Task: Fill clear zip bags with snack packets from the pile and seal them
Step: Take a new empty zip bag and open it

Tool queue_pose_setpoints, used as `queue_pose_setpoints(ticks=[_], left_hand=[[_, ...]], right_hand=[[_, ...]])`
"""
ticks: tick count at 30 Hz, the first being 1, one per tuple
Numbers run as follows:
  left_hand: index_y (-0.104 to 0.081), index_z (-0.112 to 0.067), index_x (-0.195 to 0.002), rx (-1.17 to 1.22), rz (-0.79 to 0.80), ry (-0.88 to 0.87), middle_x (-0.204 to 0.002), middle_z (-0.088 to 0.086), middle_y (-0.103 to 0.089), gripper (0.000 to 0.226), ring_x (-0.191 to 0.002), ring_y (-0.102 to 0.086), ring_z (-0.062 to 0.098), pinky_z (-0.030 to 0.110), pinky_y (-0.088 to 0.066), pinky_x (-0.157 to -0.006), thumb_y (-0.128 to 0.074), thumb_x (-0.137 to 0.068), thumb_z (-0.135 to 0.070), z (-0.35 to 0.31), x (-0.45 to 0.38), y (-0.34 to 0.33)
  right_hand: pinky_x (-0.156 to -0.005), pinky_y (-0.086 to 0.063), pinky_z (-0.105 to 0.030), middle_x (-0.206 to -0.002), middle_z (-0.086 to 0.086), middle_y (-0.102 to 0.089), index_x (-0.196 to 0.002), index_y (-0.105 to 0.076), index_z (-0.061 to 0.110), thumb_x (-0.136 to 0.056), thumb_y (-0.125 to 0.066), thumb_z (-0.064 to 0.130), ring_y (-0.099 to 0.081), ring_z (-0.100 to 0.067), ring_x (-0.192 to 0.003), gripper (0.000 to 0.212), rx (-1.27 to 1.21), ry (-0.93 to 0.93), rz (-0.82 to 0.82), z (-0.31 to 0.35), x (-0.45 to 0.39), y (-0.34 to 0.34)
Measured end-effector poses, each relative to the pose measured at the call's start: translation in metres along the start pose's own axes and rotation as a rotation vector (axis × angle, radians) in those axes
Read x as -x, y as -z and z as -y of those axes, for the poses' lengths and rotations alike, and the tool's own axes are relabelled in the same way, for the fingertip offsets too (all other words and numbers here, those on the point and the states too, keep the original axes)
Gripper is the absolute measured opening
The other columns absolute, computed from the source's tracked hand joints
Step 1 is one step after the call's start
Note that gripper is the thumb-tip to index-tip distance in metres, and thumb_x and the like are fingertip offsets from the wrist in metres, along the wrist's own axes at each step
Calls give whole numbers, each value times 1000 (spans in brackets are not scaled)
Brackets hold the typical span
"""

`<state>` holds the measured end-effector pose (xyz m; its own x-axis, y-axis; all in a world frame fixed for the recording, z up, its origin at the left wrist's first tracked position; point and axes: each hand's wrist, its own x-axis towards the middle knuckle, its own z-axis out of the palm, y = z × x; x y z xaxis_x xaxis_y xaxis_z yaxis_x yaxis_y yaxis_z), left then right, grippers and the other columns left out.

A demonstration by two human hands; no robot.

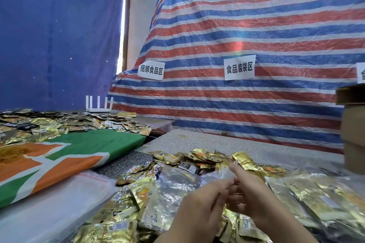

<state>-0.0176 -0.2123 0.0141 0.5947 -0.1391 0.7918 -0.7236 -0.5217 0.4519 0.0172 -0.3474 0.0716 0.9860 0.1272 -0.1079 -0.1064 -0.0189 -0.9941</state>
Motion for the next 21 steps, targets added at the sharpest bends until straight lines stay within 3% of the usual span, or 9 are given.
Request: queue_pose_setpoints(ticks=[3,5,7,11,15,17,21], left_hand=[[-61,-30,-133,0,28,-9,-130,-21,-62,35,-120,-55,-7,23,-47,-99,-49,-100,-34,1,2,0],[-62,-30,-131,6,31,11,-130,-29,-56,42,-123,-49,-14,13,-40,-101,-50,-96,-50,0,4,1],[-66,-29,-125,22,14,61,-127,-28,-59,53,-121,-50,-13,13,-40,-100,-45,-90,-63,1,6,2],[-68,-32,-98,82,-91,199,-94,-16,-66,17,-91,-62,-2,19,-51,-80,-54,-96,-41,5,2,4],[-64,-24,-86,218,-88,423,-75,-7,-64,18,-65,-56,0,14,-44,-60,-55,-98,-33,10,-1,11],[-63,-20,-86,276,-56,493,-72,-11,-64,19,-61,-55,0,13,-42,-57,-54,-99,-32,12,0,12],[-62,-20,-87,350,-40,536,-72,-8,-65,12,-63,-59,1,19,-45,-61,-60,-96,-27,17,3,12]], right_hand=[[-45,-45,-25,-45,-2,-53,-71,-56,8,-98,-49,17,-49,-14,-35,29,61,47,-44,1,-1,2],[-42,-42,-22,-44,1,-48,-69,-54,9,-95,-49,9,-46,-12,-36,26,109,83,-46,0,-1,3],[-42,-39,-22,-47,1,-47,-68,-59,8,-97,-52,9,-45,-11,-40,29,161,135,-13,-2,-2,6],[-44,-41,-22,-53,-2,-55,-76,-71,1,-100,-55,13,-49,-11,-44,32,299,264,47,-7,-3,4],[-51,-46,-23,-59,-4,-58,-80,-74,7,-100,-56,17,-55,-13,-51,28,321,333,83,-7,-3,-2],[-52,-47,-25,-65,-7,-58,-81,-73,8,-100,-57,18,-55,-15,-54,27,274,335,81,-8,-4,-4],[-47,-45,-22,-58,-1,-52,-80,-63,5,-99,-58,14,-49,-10,-47,21,130,297,105,-10,-4,-7]])
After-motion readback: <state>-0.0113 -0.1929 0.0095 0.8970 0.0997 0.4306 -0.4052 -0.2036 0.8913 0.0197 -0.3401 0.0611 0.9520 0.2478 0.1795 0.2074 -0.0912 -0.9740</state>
